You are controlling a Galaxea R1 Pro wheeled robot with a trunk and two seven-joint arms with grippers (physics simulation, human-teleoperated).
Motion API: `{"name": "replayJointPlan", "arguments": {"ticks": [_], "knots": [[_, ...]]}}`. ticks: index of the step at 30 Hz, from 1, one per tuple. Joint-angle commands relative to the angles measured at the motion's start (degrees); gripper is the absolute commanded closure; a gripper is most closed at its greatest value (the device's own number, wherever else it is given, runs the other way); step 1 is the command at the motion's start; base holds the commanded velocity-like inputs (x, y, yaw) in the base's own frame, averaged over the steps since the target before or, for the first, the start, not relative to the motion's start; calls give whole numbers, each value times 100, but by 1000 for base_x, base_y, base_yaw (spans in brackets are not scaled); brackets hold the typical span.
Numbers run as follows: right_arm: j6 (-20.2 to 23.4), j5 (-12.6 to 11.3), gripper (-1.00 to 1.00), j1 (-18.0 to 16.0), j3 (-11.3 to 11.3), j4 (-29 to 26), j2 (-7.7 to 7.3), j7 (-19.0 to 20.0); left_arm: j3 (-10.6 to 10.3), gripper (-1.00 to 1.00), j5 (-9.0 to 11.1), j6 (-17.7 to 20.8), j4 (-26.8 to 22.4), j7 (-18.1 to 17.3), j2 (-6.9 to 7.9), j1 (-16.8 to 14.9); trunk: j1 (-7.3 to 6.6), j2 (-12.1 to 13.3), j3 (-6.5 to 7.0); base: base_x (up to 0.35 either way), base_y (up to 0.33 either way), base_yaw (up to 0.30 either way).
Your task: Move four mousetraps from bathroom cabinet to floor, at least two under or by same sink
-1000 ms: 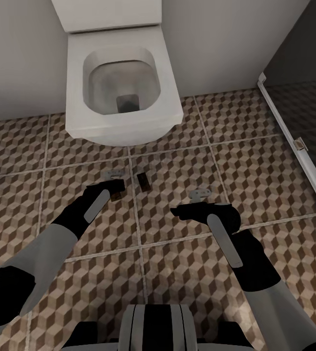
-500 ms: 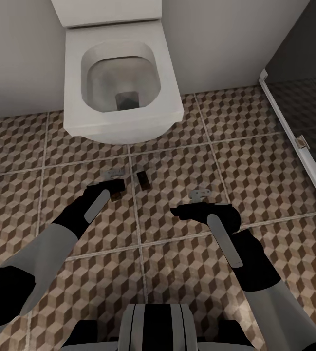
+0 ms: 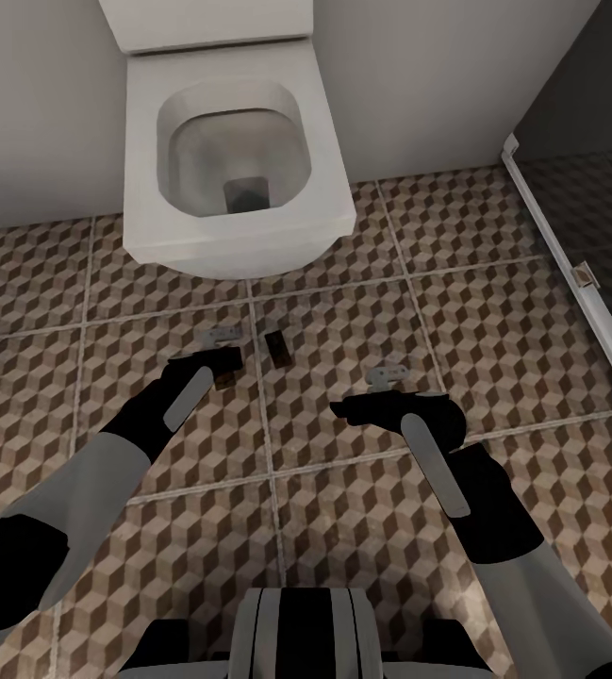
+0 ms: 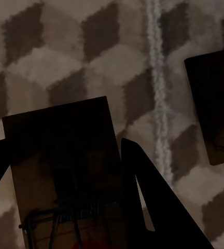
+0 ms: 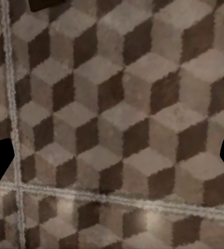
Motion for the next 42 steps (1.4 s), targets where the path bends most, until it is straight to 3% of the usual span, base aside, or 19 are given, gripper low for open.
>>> {"name": "replayJointPlan", "arguments": {"ticks": [1,14,15,42], "knots": [[13,-56,-100,-4,11,-5,-5,-60,-34,100,37,14,-11,60,9,-4,-1,-1,-3,0,0,0],[13,-56,-100,-5,11,-3,-5,-58,-41,100,36,16,-18,60,12,-4,-1,-1,-3,0,0,0],[13,-56,-100,-5,11,-3,-5,-59,-42,-100,35,14,-18,61,12,-4,-1,-1,-3,0,0,0],[13,-56,-100,-5,10,-3,-5,-60,-47,-100,46,9,-20,64,12,-4,-1,-1,-3,0,0,0]]}}
